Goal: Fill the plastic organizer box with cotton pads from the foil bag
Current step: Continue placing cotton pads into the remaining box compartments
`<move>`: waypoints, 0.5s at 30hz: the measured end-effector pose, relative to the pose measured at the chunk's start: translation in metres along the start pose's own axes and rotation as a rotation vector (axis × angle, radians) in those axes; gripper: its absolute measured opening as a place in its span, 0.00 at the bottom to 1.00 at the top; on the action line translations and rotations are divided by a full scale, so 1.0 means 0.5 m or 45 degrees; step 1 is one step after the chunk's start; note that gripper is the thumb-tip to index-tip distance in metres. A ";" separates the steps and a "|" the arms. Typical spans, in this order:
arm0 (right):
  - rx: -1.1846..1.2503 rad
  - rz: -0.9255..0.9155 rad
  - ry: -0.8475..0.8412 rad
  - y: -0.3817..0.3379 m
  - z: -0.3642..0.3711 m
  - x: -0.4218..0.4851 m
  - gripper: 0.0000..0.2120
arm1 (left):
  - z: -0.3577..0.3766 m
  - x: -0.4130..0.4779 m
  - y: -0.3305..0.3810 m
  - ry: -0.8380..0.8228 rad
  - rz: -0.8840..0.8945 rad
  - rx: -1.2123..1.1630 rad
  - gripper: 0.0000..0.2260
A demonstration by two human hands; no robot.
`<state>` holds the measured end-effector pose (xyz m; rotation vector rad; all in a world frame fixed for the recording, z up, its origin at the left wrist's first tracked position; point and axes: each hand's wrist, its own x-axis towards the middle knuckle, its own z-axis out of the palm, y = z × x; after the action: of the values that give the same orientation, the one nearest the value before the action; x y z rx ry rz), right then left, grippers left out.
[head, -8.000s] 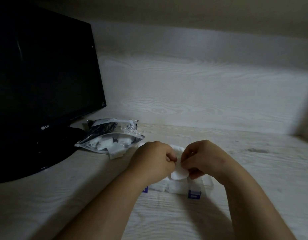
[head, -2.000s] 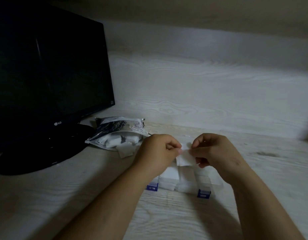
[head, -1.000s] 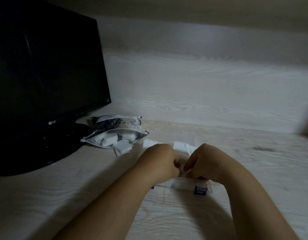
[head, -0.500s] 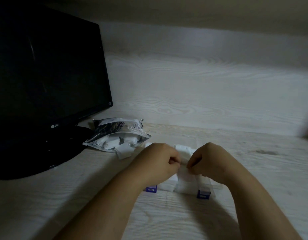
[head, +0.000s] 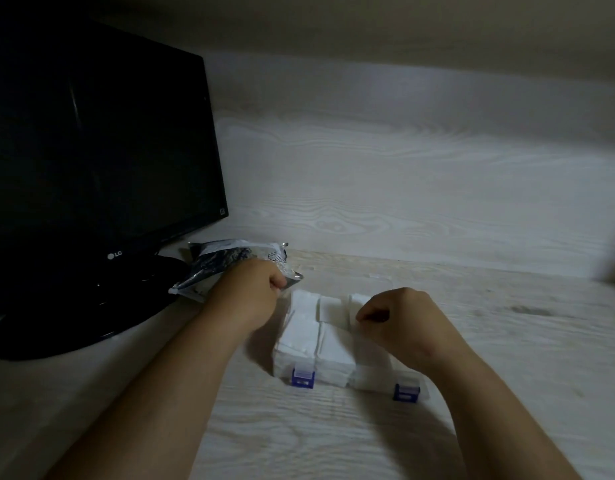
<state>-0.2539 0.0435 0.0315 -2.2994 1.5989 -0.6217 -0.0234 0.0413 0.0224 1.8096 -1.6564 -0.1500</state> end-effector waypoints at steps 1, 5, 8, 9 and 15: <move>0.007 -0.015 0.014 0.001 0.002 0.001 0.07 | -0.002 0.004 -0.008 -0.021 -0.016 0.069 0.07; -0.007 -0.051 0.035 0.001 0.008 0.003 0.10 | 0.000 0.007 -0.047 -0.068 -0.103 0.245 0.08; 0.016 -0.047 0.059 0.002 0.010 0.003 0.10 | 0.014 0.003 -0.063 -0.098 -0.135 0.268 0.09; 0.028 -0.046 0.073 0.003 0.010 0.002 0.09 | 0.018 0.003 -0.066 -0.100 -0.136 0.256 0.10; 0.078 -0.056 0.107 0.003 0.009 0.000 0.07 | 0.026 0.013 -0.091 -0.042 -0.138 0.145 0.08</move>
<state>-0.2530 0.0426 0.0270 -2.2975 1.5464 -0.7763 0.0097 0.0288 -0.0102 1.9934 -1.6187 -0.1358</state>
